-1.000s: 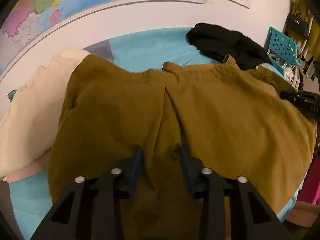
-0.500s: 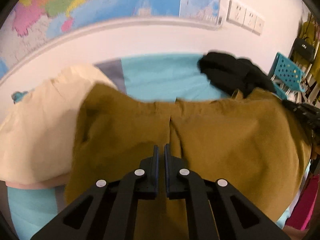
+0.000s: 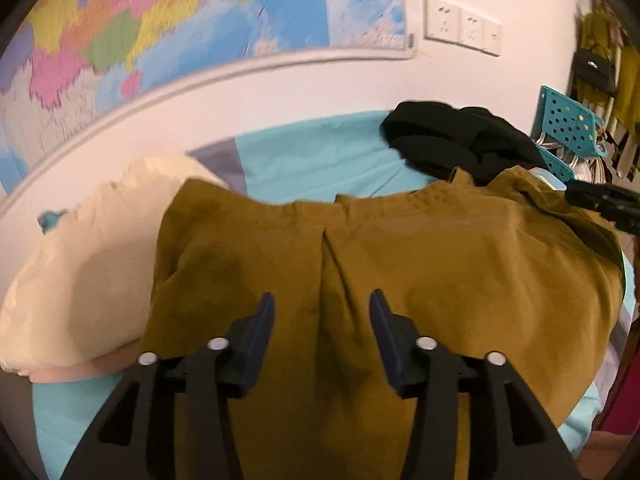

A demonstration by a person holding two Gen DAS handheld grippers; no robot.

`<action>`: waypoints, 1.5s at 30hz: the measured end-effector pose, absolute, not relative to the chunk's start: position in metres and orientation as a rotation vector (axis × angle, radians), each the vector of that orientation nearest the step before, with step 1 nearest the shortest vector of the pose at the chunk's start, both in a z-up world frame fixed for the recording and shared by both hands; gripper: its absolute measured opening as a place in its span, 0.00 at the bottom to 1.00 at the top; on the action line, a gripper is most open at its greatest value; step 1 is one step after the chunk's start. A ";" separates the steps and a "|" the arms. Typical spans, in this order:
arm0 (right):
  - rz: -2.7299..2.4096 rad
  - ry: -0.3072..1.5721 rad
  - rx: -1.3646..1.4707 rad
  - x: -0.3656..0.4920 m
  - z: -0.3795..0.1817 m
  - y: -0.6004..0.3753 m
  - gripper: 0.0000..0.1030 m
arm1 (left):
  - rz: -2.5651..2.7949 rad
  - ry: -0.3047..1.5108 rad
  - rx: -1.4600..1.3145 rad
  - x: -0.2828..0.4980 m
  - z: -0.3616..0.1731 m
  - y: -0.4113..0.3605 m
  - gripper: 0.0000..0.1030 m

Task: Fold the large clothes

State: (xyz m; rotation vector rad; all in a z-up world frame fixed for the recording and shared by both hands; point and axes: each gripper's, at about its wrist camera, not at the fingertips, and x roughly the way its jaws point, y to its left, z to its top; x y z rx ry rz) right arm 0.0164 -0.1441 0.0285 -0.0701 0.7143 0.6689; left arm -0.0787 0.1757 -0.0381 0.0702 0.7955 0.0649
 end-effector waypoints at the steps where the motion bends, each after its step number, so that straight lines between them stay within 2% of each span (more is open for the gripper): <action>1: 0.702 0.700 -0.063 0.010 0.033 -0.141 0.50 | 0.062 0.788 0.075 -0.080 -0.037 0.172 0.48; 3: 0.760 0.689 -0.067 -0.003 0.037 -0.132 0.54 | 0.042 0.774 0.082 -0.084 -0.034 0.163 0.50; 8: 0.858 0.708 -0.124 -0.024 0.027 -0.101 0.54 | -0.015 0.781 0.068 -0.087 -0.039 0.148 0.53; 15: 0.866 0.846 -0.080 -0.002 -0.025 -0.083 0.54 | -0.023 0.904 0.004 -0.068 -0.082 0.157 0.53; 21: 0.869 0.792 -0.068 -0.021 0.000 -0.093 0.55 | -0.032 0.865 -0.003 -0.081 -0.073 0.155 0.53; 25: 0.923 0.736 -0.039 -0.042 0.013 -0.103 0.55 | -0.100 0.806 -0.003 -0.106 -0.062 0.144 0.56; 27: 0.948 0.744 -0.049 -0.051 0.011 -0.100 0.56 | -0.124 0.802 0.005 -0.114 -0.063 0.136 0.62; 32: 0.935 0.790 -0.111 -0.060 -0.018 -0.092 0.56 | -0.123 0.848 -0.020 -0.114 -0.081 0.129 0.62; 36: 0.930 0.772 -0.098 -0.065 -0.014 -0.094 0.57 | -0.107 0.851 -0.034 -0.115 -0.083 0.130 0.62; 45: 0.775 0.706 0.049 -0.059 0.010 -0.168 0.57 | -0.085 0.821 -0.029 -0.130 -0.077 0.135 0.63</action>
